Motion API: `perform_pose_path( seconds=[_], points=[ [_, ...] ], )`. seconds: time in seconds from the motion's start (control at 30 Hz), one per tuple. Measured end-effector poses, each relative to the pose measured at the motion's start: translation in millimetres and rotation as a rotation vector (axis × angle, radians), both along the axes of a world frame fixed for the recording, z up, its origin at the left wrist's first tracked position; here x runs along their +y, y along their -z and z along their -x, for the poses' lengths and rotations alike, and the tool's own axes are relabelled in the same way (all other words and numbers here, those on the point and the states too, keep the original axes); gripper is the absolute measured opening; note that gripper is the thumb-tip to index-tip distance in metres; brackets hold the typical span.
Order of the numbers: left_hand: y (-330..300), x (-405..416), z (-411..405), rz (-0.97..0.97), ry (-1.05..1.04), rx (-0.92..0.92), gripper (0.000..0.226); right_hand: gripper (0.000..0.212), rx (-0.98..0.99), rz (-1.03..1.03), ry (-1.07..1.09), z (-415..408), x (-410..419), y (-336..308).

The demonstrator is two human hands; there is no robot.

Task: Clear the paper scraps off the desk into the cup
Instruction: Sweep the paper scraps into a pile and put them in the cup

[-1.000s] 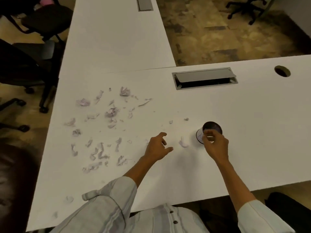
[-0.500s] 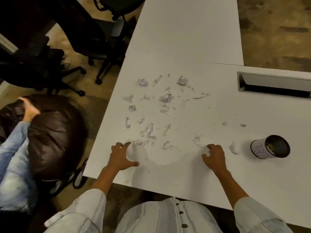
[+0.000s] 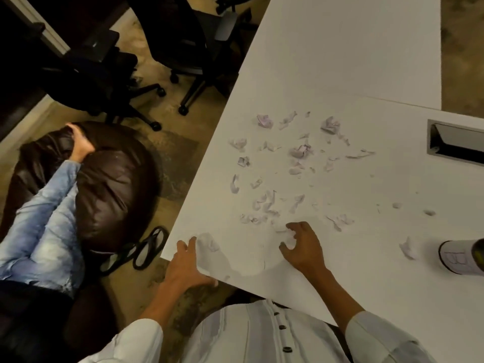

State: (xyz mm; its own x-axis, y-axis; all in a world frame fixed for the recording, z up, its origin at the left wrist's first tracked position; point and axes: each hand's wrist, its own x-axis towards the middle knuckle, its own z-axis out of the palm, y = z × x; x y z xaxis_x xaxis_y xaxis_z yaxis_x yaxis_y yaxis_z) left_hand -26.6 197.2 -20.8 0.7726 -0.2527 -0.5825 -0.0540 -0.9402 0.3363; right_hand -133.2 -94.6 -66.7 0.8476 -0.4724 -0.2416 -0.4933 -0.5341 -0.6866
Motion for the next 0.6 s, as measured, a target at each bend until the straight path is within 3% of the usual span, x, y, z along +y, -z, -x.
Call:
perform_pose_path(
  seconds=[0.13,0.27,0.5,0.6],
  points=[
    [19,-5,12,0.0,-0.009,0.043,0.116,0.077,0.176,0.072,-0.276,6,26,5],
    [41,-20,17,0.04,-0.03,0.021,0.098,0.097,0.356,0.025,-0.395,4,46,17],
    [56,-51,1,0.281,-0.217,-0.064,0.052,0.068,0.222,-0.179,-0.137,-33,48,23],
    [48,-64,-11,0.476,-0.298,-0.054,0.056,0.058,0.119,-0.128,-0.03,-53,37,17]
  ],
)
